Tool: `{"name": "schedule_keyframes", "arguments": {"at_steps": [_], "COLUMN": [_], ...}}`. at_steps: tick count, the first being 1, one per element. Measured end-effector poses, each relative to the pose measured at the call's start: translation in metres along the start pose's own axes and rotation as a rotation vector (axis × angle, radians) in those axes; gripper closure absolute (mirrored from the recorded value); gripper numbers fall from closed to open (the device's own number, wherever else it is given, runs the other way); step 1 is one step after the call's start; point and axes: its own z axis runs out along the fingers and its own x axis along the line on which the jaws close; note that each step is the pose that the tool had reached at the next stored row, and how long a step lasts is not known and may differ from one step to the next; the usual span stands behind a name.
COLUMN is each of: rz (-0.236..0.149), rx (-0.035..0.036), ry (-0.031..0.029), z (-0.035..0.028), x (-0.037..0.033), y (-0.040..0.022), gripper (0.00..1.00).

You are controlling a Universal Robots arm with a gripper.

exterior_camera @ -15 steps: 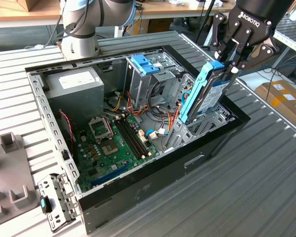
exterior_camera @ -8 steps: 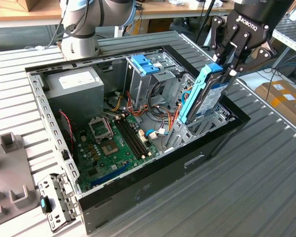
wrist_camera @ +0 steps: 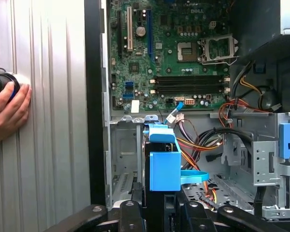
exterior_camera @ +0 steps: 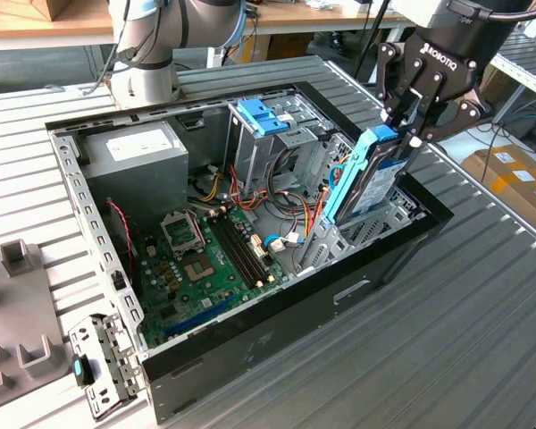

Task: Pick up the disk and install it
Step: 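Insert the disk into the insertion slot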

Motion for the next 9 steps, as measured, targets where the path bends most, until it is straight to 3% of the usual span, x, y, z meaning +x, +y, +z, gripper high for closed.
{"name": "schedule_keyframes", "arguments": {"at_steps": [2,9], "rz": [-0.002,-0.007], "rx": [0.0002,0.0006], "ry": [-0.0001,-0.0002], "z": [0.0069,0.0211], "x": [-0.0001,-0.0003], "y": [0.0001,0.0004], "gripper": [0.65,0.65]}}
